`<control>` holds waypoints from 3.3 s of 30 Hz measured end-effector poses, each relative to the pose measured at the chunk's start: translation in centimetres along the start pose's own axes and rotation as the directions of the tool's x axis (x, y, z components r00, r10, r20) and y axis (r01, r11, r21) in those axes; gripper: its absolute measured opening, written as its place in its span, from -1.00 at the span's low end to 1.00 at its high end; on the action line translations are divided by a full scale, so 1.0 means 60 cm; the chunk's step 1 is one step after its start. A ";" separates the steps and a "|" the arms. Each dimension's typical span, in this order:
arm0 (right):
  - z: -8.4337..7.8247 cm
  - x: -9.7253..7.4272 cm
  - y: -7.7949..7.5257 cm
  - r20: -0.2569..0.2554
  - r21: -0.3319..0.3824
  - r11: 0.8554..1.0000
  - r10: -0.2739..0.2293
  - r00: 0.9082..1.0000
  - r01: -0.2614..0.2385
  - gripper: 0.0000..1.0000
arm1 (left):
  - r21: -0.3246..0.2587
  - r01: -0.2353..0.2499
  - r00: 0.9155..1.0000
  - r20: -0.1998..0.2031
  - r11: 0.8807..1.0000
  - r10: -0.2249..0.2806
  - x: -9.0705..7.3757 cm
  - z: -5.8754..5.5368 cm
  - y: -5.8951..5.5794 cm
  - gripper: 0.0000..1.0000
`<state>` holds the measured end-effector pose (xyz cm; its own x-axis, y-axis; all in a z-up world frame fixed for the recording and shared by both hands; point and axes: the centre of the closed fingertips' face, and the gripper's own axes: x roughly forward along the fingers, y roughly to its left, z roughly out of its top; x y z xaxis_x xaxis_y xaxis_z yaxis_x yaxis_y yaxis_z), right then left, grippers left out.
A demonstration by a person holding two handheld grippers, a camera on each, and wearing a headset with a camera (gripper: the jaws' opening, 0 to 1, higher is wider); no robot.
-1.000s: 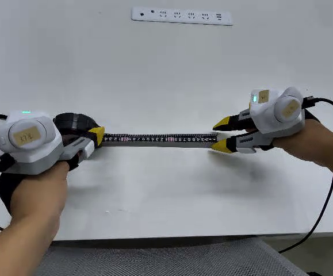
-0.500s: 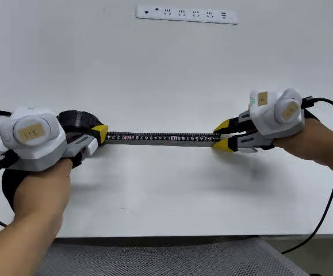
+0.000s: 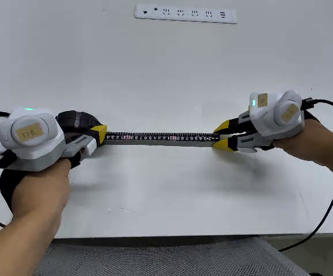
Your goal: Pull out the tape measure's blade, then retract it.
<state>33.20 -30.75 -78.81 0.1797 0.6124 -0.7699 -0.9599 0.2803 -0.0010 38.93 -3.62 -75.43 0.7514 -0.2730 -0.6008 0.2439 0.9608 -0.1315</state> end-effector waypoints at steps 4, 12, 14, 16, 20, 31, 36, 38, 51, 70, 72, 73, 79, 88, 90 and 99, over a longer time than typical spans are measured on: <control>0.000 0.000 0.001 0.001 -0.001 1.000 0.001 1.000 -0.001 -0.77 | 0.004 0.000 1.000 -0.004 1.000 0.000 0.000 0.000 0.000 0.15; 0.001 0.001 0.000 0.000 -0.005 1.000 0.001 1.000 -0.001 -0.78 | 0.005 0.003 1.000 -0.008 1.000 -0.003 -0.001 0.000 0.001 0.13; 0.001 0.001 0.000 0.001 -0.005 1.000 0.000 1.000 0.000 -0.78 | 0.002 0.005 1.000 -0.010 1.000 -0.005 -0.002 0.000 0.002 0.13; 0.001 0.002 0.000 0.000 -0.004 1.000 -0.001 1.000 0.001 -0.78 | 0.000 0.006 1.000 -0.009 1.000 -0.006 -0.002 0.000 0.002 0.13; 0.005 0.003 0.001 0.007 -0.003 1.000 -0.001 1.000 0.001 -0.78 | 0.000 0.009 1.000 -0.009 1.000 -0.009 -0.002 0.000 0.002 0.13; 0.021 0.015 0.003 0.017 -0.013 1.000 0.007 1.000 -0.007 -0.79 | -0.005 0.016 1.000 -0.010 1.000 -0.016 0.000 -0.001 0.003 0.13; 0.031 0.020 0.003 0.029 -0.010 1.000 0.011 1.000 -0.011 -0.79 | -0.014 0.019 1.000 -0.010 1.000 -0.019 -0.001 -0.001 0.003 0.12; 0.035 0.023 0.003 0.034 -0.008 1.000 0.011 0.999 -0.011 -0.79 | -0.018 0.020 1.000 -0.011 1.000 -0.021 -0.001 -0.001 0.003 0.13; 0.053 0.043 0.009 0.058 0.005 1.000 0.022 0.998 -0.022 -0.79 | -0.032 0.026 1.000 -0.011 0.999 -0.027 -0.001 -0.002 0.003 0.13; 0.091 0.067 0.010 0.087 0.015 0.999 0.043 0.995 -0.045 -0.78 | -0.049 0.027 1.000 -0.011 0.998 -0.028 -0.002 -0.002 0.002 0.12; 0.096 0.072 0.008 0.091 0.013 0.999 0.048 0.995 -0.049 -0.78 | -0.050 0.027 1.000 -0.011 0.998 -0.028 -0.002 -0.002 0.003 0.12; 0.099 0.074 0.009 0.095 0.015 0.999 0.050 0.994 -0.052 -0.78 | -0.049 0.028 1.000 -0.012 0.998 -0.029 -0.002 -0.002 0.002 0.12; 0.114 0.086 0.014 0.106 0.010 0.998 0.061 0.993 -0.062 -0.78 | -0.053 0.029 0.999 -0.012 0.998 -0.030 -0.002 -0.002 0.003 0.12; 0.138 0.102 0.021 0.128 0.011 0.997 0.078 0.989 -0.080 -0.78 | -0.058 0.031 0.999 -0.010 0.998 -0.032 -0.002 -0.002 0.005 0.13; 0.141 0.105 0.021 0.130 0.010 0.996 0.082 0.988 -0.084 -0.78 | -0.058 0.031 0.999 -0.009 0.998 -0.031 -0.002 -0.002 0.005 0.13; 0.154 0.119 0.022 0.145 0.018 0.996 0.088 0.985 -0.091 -0.78 | -0.064 0.033 0.999 -0.010 0.997 -0.033 -0.001 -0.001 0.006 0.13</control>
<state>35.21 -19.18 -78.39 0.1241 0.7355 -0.6661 -0.9683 0.2365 0.0808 38.95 -3.26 -75.50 0.7368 -0.3043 -0.6038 0.2288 0.9525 -0.2009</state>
